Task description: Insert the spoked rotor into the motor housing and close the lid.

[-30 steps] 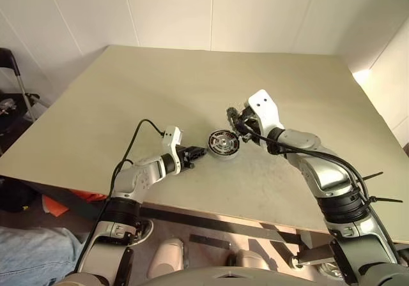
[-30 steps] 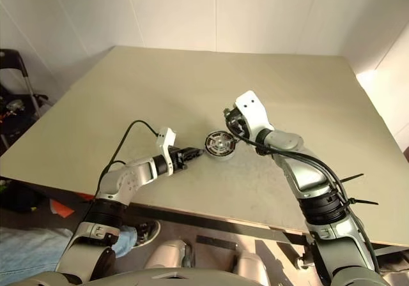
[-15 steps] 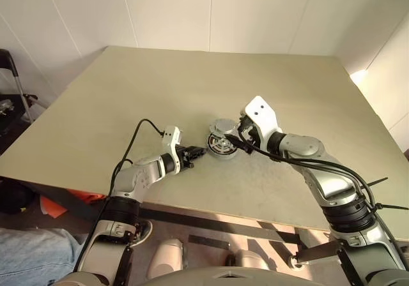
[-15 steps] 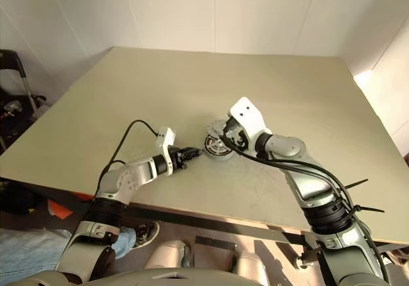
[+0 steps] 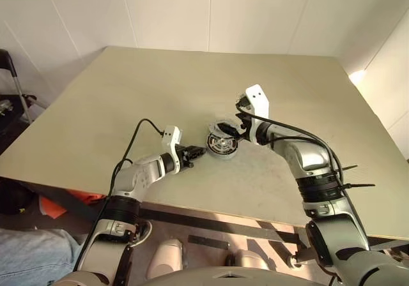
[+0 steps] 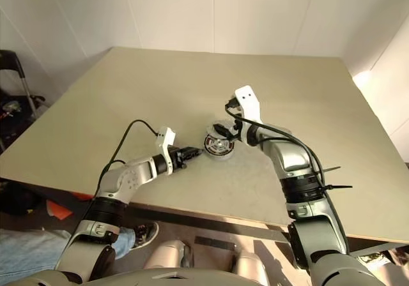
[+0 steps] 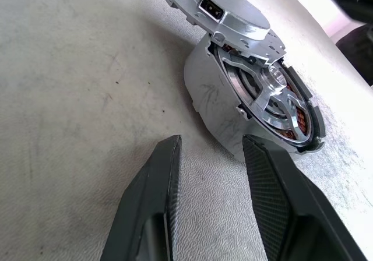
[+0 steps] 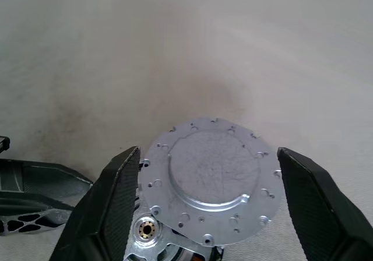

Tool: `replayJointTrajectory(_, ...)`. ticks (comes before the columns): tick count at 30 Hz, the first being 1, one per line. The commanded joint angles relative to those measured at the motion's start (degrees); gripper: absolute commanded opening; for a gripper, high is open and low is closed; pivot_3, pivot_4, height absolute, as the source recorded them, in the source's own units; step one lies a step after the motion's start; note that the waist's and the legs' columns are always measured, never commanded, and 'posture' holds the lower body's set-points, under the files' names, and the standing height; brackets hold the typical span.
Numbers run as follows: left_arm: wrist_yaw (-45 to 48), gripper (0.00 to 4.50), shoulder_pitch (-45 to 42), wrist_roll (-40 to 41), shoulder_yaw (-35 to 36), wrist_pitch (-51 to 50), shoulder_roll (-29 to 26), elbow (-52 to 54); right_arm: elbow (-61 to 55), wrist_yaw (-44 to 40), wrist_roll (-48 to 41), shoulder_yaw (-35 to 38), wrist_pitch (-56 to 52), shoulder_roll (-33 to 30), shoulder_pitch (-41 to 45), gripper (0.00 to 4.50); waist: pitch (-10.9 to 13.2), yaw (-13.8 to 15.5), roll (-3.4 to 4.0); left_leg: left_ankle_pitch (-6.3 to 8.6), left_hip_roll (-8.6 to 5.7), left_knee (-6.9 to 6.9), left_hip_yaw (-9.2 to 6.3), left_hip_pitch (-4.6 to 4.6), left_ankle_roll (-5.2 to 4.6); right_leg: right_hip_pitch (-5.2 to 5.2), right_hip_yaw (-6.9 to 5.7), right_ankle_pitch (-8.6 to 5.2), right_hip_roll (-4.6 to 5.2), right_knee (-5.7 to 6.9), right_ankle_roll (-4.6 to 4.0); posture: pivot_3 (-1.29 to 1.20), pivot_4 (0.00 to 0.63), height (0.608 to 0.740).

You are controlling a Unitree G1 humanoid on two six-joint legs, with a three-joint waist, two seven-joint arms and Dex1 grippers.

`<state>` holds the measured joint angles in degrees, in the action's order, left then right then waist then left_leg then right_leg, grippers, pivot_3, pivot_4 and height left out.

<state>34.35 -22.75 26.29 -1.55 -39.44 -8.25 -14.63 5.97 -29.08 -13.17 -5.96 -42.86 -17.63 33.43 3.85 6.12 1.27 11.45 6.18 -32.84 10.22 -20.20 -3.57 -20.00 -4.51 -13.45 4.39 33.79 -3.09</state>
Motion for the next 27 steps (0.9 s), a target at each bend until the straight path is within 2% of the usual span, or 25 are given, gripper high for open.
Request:
replayJointTrajectory(1,-0.99,1.77,0.24,-1.1,0.66,-0.32,-0.85,-0.61,2.94,0.3,2.27,-1.61,4.52,1.26,2.43,4.48,0.0,-0.14,-0.01,0.0,0.0,0.0,0.0,0.0,0.0,0.0,0.0,0.0,0.0,0.0,0.0,0.0,0.0,0.74)
replayJointTrajectory(13,-1.14,1.77,1.26,-0.48,0.86,-0.88,-1.14,1.52,14.11,0.6,5.34,-1.15,11.18,3.03,5.94,4.48,0.07,-0.65,-0.11,0.0,0.0,-0.02,0.0,-0.11,0.0,-0.08,-0.01,0.03,0.0,0.0,-0.05,0.0,0.0,0.74)
replayJointTrajectory(23,-1.43,1.77,1.28,-0.57,1.2,-0.85,-1.08,1.61,14.61,-0.51,5.5,-1.62,10.59,3.58,5.06,4.48,0.07,-0.66,-0.13,0.02,0.03,-0.14,0.0,-0.35,-0.03,-0.24,-0.02,0.04,-0.01,0.01,-0.08,0.0,0.0,0.74)
replayJointTrajectory(26,-1.51,1.77,1.26,-0.6,1.34,-0.78,-1.14,1.44,14.36,-0.57,5.59,-1.57,10.39,3.55,4.88,3.87,0.08,-0.67,-0.13,0.02,0.03,-0.16,0.0,-0.35,-0.03,-0.24,-0.02,0.05,-0.01,0.01,-0.08,0.0,0.0,0.74)
replayJointTrajectory(27,-1.59,1.77,1.28,-0.61,1.33,-0.81,-1.07,1.5,14.22,-0.63,5.57,-1.51,10.34,3.46,4.85,3.53,0.08,-0.67,-0.13,0.02,0.03,-0.16,0.0,-0.35,-0.03,-0.24,-0.02,0.05,-0.01,0.01,-0.08,0.0,0.0,0.74)
